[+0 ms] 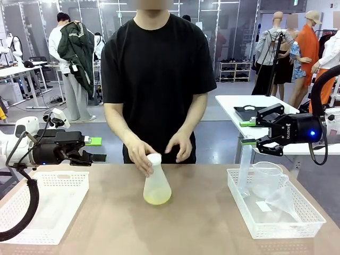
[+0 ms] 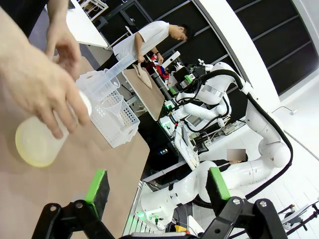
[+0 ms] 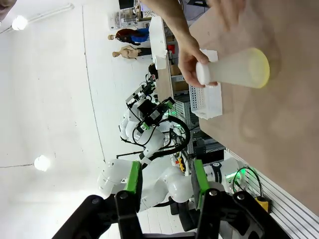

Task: Prepare the solutions needed for the experiment.
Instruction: When the human places the Big flask in the center of the table, pick up the Big flask and place it in the left Organizing basket.

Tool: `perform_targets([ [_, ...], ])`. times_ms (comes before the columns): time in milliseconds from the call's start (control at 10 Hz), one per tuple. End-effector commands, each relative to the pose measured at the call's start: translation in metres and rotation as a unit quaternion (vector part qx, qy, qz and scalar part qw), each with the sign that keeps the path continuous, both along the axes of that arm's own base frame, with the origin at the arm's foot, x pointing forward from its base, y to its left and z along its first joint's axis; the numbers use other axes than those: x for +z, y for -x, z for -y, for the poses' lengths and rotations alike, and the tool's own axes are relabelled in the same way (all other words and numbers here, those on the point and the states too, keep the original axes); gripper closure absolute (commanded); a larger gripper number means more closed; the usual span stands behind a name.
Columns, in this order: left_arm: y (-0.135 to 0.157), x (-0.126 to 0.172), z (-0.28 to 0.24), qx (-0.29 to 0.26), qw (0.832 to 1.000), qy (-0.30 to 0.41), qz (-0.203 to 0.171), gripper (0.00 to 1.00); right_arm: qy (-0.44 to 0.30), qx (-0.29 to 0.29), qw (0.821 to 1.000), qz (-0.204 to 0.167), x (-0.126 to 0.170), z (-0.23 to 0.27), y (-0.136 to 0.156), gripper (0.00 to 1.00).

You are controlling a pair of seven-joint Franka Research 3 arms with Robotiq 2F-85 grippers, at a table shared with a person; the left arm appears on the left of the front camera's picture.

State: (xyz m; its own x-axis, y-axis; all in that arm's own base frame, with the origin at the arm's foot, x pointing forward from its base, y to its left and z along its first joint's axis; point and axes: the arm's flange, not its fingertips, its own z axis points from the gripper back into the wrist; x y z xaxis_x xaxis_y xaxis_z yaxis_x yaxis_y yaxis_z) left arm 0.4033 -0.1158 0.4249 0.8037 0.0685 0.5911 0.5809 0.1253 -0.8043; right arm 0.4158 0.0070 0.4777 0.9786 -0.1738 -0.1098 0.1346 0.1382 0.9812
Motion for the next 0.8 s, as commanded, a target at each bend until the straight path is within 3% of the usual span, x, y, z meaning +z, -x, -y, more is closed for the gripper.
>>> perform_targets([
  [0, -0.0004, 0.0018, 0.0009, 0.0, 1.0, 0.012, -0.002, 0.0, -0.003, 0.002, 1.0, 0.001, 0.0003, 0.0004, 0.0005, 0.49],
  [700, -0.0004, 0.0018, 0.0009, 0.0, 1.0, 0.012, -0.002, 0.0, -0.003, 0.002, 1.0, 0.001, 0.0003, 0.0004, 0.0005, 0.49],
])
